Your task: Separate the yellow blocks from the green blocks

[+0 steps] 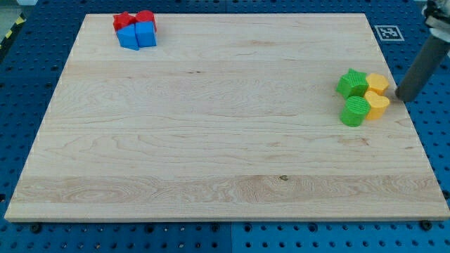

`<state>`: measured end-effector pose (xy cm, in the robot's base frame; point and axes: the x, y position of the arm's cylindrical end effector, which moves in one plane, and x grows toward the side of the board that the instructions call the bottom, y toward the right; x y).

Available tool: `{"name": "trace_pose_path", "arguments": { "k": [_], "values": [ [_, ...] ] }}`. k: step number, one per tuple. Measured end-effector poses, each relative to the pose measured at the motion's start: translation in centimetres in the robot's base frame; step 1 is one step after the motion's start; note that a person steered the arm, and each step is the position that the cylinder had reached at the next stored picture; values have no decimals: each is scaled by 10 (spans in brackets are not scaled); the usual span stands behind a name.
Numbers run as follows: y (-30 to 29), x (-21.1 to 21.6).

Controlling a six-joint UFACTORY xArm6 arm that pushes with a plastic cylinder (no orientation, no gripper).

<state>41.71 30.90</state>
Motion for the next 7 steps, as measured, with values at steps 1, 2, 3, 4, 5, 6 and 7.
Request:
{"name": "trace_pose_path", "arguments": {
  "k": [1, 2, 3, 4, 5, 6, 7],
  "values": [
    [1, -15],
    [-7, -47],
    [-43, -47],
    [-56, -45],
    [-59, -25],
    [-61, -12],
    [-76, -12]
  ]
}}
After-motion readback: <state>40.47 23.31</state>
